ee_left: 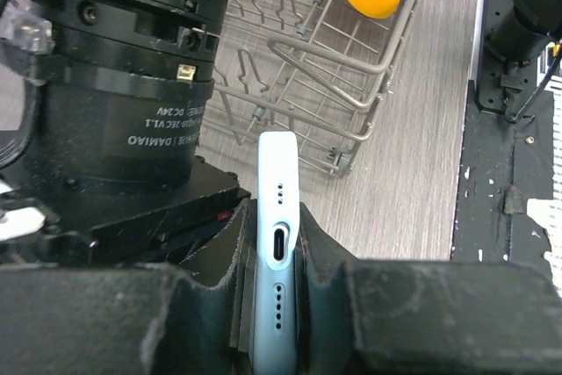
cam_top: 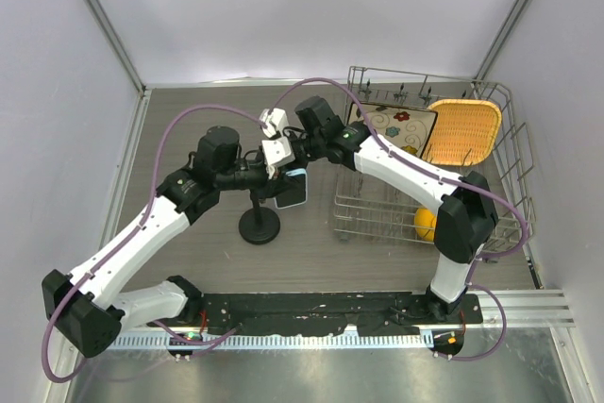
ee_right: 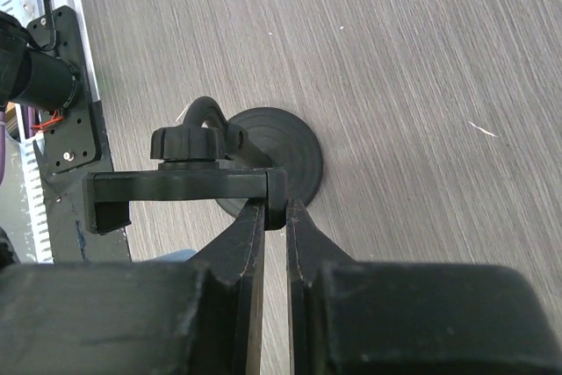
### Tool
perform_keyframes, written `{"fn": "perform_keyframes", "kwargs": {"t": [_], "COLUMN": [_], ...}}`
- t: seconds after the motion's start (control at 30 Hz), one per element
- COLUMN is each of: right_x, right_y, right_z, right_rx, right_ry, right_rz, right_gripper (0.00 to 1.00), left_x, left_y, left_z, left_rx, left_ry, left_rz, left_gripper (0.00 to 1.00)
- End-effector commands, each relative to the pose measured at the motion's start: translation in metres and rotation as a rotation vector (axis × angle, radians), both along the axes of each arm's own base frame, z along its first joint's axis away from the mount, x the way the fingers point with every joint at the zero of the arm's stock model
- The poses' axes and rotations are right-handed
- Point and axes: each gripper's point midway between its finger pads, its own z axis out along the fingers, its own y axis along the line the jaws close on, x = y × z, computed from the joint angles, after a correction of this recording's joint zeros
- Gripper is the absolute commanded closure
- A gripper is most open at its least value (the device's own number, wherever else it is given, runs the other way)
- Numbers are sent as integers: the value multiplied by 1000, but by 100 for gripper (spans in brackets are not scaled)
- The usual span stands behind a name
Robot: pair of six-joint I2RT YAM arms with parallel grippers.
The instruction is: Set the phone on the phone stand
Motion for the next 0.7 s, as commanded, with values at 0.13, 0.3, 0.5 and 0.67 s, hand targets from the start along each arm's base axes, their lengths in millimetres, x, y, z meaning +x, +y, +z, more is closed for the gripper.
{"fn": "perform_keyframes", "kwargs": {"t": [0.13, 0.3, 0.5, 0.67], "right_x": [-13, -21, -24, -26], "right_y": [8, 6, 3, -2], "right_z": [37, 35, 33, 36], "right_rx": [88, 95, 84, 97], "right_ry": [-64, -69, -71, -66], "right_rz": [120, 193, 216, 244], "right_gripper": [99, 99, 99, 99], "left_x": [20, 21, 23, 23], "left_y": [3, 6, 9, 16], "left_z": [54, 55, 50, 50], "left_rx": [-186, -191, -155, -153], "left_ry": [-202, -188, -147, -158], "left_rz": [19, 14, 14, 33], "left_gripper": [100, 100, 100, 100]}}
